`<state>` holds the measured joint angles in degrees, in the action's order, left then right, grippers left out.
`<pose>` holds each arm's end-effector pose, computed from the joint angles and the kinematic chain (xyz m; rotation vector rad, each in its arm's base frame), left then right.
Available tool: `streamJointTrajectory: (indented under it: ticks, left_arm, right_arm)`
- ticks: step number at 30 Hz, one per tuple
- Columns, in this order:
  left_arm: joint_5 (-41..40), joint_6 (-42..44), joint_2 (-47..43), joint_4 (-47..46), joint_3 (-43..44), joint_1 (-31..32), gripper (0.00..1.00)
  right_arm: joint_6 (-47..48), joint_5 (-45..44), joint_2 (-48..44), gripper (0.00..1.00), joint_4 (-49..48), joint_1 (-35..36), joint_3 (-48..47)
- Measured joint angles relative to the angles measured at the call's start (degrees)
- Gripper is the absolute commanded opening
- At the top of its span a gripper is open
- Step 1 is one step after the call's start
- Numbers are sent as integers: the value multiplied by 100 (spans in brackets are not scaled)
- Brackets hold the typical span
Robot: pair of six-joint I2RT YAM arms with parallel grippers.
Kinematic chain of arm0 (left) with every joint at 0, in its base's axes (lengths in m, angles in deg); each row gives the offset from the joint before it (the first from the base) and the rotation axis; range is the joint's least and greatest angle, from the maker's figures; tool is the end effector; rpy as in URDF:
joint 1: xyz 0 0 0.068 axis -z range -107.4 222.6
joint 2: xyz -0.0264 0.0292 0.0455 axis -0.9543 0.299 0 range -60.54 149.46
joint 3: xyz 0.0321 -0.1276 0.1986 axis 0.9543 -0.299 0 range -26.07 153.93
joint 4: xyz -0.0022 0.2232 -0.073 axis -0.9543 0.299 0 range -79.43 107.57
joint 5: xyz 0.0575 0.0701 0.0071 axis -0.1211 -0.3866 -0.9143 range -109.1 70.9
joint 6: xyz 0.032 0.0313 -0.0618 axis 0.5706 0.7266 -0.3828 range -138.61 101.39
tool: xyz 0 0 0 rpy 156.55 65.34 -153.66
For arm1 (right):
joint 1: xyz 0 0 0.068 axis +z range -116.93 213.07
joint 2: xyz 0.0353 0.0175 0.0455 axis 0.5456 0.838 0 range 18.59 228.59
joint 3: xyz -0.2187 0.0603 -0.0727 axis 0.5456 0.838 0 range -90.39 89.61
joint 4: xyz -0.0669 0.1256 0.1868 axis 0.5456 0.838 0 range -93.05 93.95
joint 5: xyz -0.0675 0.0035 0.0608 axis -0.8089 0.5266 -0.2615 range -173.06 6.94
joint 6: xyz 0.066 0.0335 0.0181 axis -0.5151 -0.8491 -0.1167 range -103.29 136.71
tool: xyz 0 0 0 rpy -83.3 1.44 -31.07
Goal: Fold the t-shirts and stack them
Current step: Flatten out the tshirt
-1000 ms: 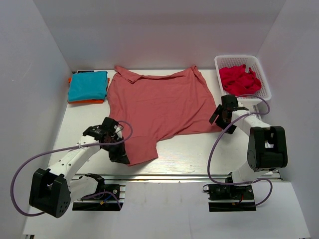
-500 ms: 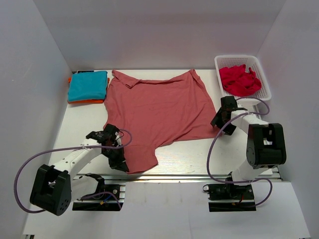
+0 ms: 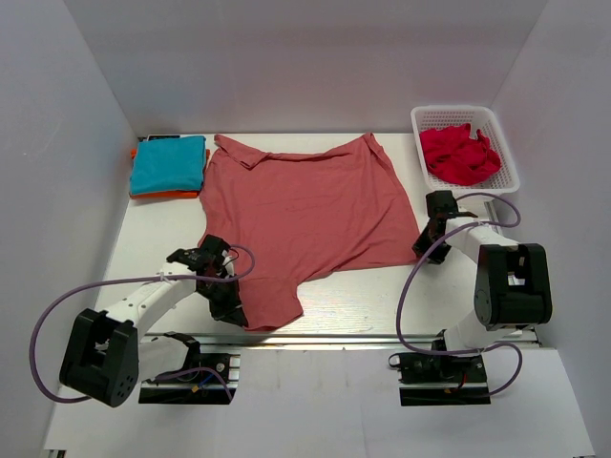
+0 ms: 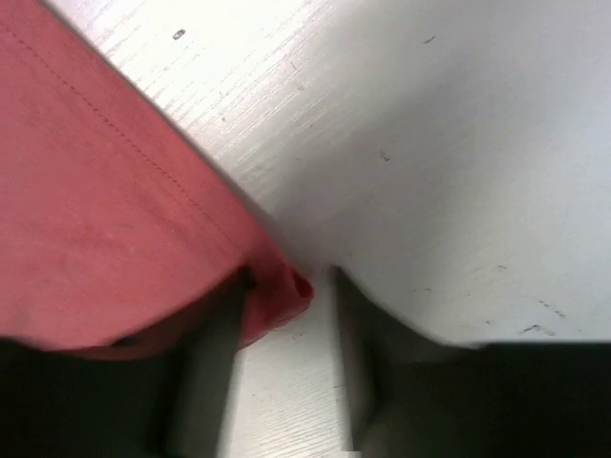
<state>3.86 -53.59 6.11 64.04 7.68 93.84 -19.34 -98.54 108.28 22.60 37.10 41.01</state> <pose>0.1329 -0.0786 0.1225 0.3347 -2.9347 0.5733 0.2757 0.0022 0.1195 0.8071 2.5419 -0.1523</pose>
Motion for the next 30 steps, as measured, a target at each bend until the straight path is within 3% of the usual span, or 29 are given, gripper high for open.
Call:
streamJointTrajectory:
  ticks: [1, 2, 9, 20, 28, 29, 30]
  left_arm:
    - [2, 2, -2, 0, 0, 0, 0]
    - [-2, 4, -11, -2, 0, 0, 0]
    - [-144, 4, -210, 37, 192, 0, 0]
    - [-391, 92, -439, 452, 468, -50, 0]
    - [-522, 146, -315, 645, 208, -50, 0]
    - [-520, 105, -273, 656, 105, -50, 2]
    - [-522, 83, -240, 667, 22, -50, 14]
  right_arm:
    - [-2, 37, 0, 30, -11, -11, 0]
    - [-15, 83, 0, 0, -24, -20, 0]
    - [-94, 258, -92, 0, 20, -22, 28]
    - [-13, -85, -1488, 0, 1158, -236, 175]
    - [-22, -177, -903, 0, 1408, -581, 638]
    - [-33, -186, -820, 0, 1429, -599, 645]
    - [-48, -192, -785, 0, 1440, -621, 621]
